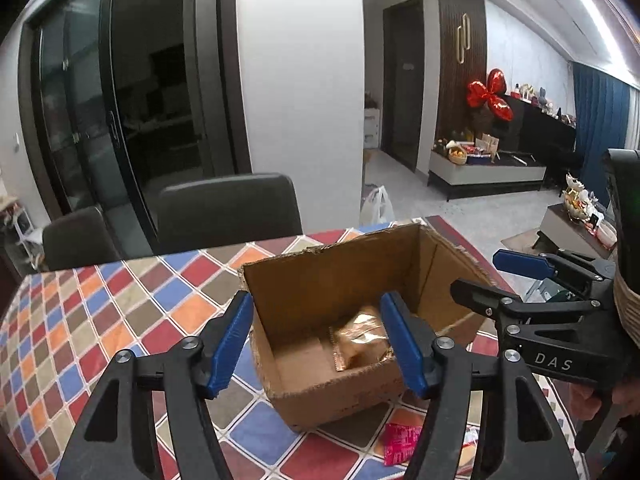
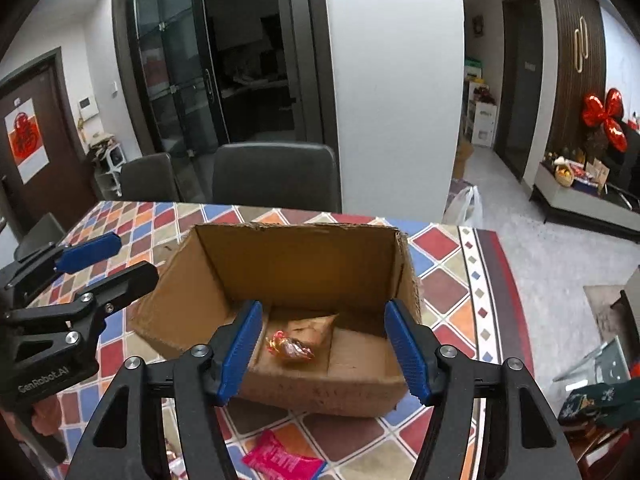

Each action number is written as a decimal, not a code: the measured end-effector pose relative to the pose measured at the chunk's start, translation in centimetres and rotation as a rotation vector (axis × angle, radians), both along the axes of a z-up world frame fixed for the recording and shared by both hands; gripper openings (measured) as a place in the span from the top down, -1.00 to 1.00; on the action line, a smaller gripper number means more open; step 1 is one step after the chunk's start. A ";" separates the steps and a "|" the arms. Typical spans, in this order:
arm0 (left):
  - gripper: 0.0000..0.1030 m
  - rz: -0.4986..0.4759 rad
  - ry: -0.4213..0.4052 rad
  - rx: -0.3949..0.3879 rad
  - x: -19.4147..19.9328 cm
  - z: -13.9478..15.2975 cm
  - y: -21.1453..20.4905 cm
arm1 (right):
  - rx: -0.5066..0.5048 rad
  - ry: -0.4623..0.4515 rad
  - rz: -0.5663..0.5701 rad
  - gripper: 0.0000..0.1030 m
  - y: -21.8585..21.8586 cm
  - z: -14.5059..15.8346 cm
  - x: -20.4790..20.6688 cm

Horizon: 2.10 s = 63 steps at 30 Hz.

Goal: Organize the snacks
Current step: 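Withdraw both open tools from the box back toward the snacks, then grasp the blue-wrapped candy with the right tool while the left tool grasps the red packet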

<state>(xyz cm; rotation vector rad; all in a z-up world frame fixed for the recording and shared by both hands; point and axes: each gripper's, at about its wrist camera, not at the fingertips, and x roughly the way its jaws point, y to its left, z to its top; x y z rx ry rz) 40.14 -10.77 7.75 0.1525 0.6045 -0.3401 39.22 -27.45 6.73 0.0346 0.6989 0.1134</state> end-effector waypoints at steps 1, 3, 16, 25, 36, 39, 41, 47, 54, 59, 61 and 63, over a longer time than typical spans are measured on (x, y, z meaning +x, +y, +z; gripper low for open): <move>-0.27 -0.001 -0.018 -0.001 -0.9 0.2 0.1 | -0.004 -0.008 -0.003 -0.25 0.1 0.1 -0.5; -0.28 -0.008 -0.054 0.000 -2.6 0.7 0.2 | -0.001 -0.033 -0.001 -0.25 0.1 0.5 -2.0; -0.32 -0.061 -0.141 -0.026 -10.9 1.1 0.8 | 0.043 -0.120 -0.048 -0.25 -0.3 1.5 -11.0; -0.32 -0.067 -0.116 -0.016 -15.2 -1.4 0.9 | -0.015 -0.137 -0.063 -0.25 0.2 0.0 -15.6; -0.32 -0.096 -0.026 0.013 -18.6 -6.5 0.7 | -0.018 -0.048 -0.078 -0.25 0.3 -5.2 -19.5; -0.32 -0.104 -0.010 0.031 -18.8 -8.1 0.5 | -0.017 -0.012 -0.090 -0.25 0.1 -6.9 -20.0; -0.32 -0.104 0.002 0.041 -18.7 -8.9 0.3 | -0.016 0.012 -0.094 -0.25 0.0 -7.9 -20.3; -0.21 -0.106 0.062 0.065 -17.7 -11.4 -0.1 | 0.016 0.102 -0.133 -0.25 -0.7 -11.2 -19.9; -0.07 -0.107 0.141 0.067 -16.1 -13.8 -0.2 | 0.041 0.190 -0.150 -0.23 -1.0 -14.2 -19.2; 0.06 -0.101 0.196 0.047 -14.5 -15.2 -0.3 | 0.050 0.226 -0.147 -0.06 -0.8 -15.5 -18.9; 0.13 -0.093 0.212 0.047 -14.0 -15.7 -0.5 | 0.059 0.237 -0.148 0.00 -0.8 -15.7 -18.8; 0.15 -0.092 0.226 0.041 -13.4 -16.1 -0.7 | 0.061 0.246 -0.145 0.04 -0.7 -16.1 -18.7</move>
